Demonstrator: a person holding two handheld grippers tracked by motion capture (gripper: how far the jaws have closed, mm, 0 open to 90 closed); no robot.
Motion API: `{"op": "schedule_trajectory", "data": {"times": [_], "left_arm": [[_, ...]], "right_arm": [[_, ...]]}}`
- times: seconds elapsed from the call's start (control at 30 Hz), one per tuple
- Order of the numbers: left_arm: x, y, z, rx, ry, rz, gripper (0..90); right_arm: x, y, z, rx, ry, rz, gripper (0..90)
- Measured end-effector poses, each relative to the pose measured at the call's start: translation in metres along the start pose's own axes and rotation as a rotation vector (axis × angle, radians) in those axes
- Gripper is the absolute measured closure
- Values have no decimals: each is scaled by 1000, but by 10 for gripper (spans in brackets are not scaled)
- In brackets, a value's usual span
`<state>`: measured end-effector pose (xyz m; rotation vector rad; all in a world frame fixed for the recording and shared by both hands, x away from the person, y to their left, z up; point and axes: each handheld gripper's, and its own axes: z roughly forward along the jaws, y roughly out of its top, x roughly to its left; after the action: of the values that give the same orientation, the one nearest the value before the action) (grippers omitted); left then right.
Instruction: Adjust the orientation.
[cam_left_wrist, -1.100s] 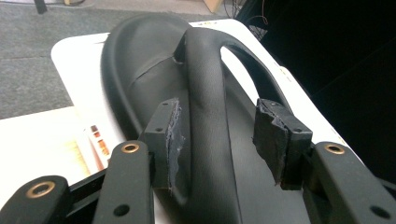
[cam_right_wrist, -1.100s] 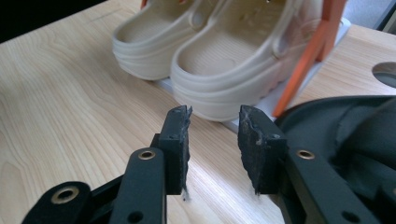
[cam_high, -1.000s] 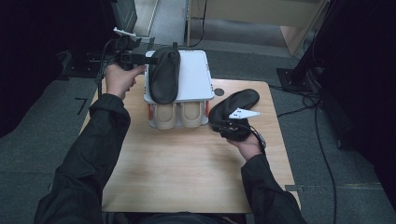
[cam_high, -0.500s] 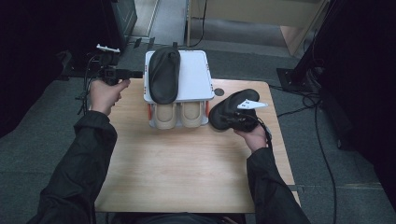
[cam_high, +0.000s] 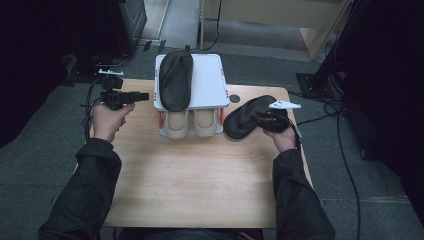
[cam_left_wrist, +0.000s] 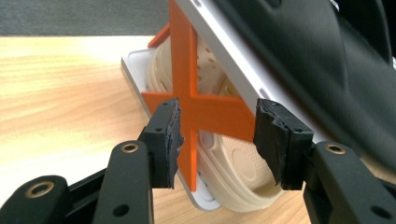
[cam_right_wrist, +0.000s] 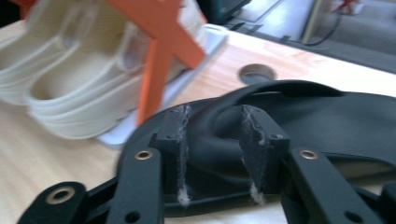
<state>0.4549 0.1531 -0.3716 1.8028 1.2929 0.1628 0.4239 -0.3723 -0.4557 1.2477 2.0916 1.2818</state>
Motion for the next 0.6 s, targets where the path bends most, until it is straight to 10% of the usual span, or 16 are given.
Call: {"op": "schedule_trajectory", "data": {"times": [0.6], "left_arm": [[-3,-52,5,-39,-24,49,521]], "right_arm": [[-57,-8,32,7,-188,71,791]]}}
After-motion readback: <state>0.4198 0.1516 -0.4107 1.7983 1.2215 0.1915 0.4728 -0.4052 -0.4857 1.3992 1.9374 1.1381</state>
